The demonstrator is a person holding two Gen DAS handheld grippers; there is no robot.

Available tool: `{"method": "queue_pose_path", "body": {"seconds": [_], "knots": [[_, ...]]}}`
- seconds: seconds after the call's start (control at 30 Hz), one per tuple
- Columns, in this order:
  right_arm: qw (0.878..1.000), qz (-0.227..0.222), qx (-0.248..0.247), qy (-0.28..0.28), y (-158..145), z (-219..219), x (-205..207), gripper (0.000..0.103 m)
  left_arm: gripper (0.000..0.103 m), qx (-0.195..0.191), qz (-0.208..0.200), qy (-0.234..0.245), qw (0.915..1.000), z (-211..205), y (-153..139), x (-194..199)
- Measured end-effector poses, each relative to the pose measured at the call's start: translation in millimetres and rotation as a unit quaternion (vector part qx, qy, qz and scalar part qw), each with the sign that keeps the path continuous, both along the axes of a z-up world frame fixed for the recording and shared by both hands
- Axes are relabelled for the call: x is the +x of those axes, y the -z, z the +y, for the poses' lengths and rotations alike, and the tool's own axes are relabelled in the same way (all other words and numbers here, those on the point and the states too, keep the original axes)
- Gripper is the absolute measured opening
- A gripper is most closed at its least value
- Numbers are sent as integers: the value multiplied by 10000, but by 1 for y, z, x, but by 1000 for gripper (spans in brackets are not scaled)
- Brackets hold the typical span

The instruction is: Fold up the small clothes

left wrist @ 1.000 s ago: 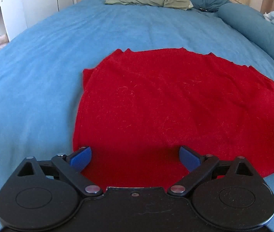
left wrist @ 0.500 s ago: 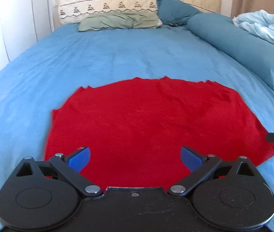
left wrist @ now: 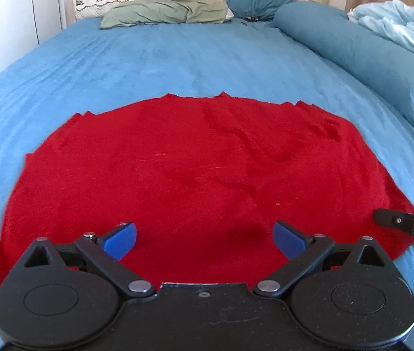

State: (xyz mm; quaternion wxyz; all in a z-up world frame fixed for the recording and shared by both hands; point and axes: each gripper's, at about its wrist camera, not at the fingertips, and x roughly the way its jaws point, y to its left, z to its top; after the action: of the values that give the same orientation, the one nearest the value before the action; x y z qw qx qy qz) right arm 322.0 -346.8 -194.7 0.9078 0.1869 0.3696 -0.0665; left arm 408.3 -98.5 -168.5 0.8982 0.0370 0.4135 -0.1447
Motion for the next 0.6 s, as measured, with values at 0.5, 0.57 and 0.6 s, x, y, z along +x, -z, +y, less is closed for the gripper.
{"method": "queue_pose_path", "body": {"seconds": [0.5,0.57,0.6], "knots": [[9948,-771,372,-548,-127,74,56,23,103,182,169,-112,9996,31,-4,5],[9897,-919,413,-1013,-146,114,75,23,103,175,90,-189,9996,57,-12,-3],[9855,-971,381,-1338,-153,140,85,23,103,204,60,-223,9995,70,-15,-6]]}}
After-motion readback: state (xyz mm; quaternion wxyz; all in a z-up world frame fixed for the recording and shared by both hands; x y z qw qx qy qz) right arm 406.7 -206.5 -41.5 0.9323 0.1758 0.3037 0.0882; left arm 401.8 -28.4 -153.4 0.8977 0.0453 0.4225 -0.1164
